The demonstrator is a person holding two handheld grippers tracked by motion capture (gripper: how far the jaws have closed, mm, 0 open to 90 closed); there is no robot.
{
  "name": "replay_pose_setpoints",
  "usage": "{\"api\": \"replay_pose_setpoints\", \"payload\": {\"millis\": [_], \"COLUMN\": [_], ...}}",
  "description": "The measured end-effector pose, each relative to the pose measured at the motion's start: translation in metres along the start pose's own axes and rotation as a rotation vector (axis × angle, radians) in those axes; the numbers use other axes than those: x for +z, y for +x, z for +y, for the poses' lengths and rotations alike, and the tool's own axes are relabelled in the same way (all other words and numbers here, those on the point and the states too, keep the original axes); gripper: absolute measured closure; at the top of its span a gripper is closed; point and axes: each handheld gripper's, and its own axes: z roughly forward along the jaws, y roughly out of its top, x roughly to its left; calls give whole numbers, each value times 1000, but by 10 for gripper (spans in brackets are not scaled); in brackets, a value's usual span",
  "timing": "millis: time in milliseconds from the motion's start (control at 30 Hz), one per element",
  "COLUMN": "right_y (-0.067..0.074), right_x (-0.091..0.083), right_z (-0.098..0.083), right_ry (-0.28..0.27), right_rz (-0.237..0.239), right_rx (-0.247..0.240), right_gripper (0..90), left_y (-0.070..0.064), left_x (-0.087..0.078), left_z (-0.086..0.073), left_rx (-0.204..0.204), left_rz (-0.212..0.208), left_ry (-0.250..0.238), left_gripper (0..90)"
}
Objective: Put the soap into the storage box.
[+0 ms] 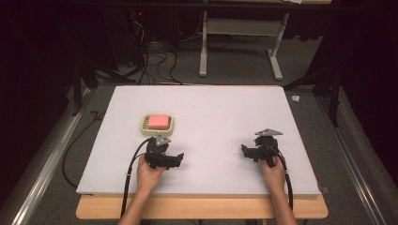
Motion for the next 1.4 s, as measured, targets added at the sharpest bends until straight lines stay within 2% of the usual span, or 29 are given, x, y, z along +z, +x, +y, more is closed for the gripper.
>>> {"api": "replay_pose_setpoints", "payload": {"millis": [267, 767, 967, 1400], "right_y": [0, 0, 0, 0], "right_x": [0, 0, 0, 0], "right_z": [0, 0, 0, 0], "right_ry": [0, 0, 0, 0], "right_rz": [0, 0, 0, 0], "right_rx": [0, 0, 0, 0], "right_gripper": [146, 146, 147, 146], "left_y": [1, 0, -3, 0], "left_x": [7, 17, 20, 24], "left_z": [-2, -4, -4, -6], "left_rx": [-11, 5, 14, 11], "left_rz": [14, 47, 51, 35], "left_ry": [-3, 27, 33, 15], "left_gripper": [132, 133, 133, 111]}}
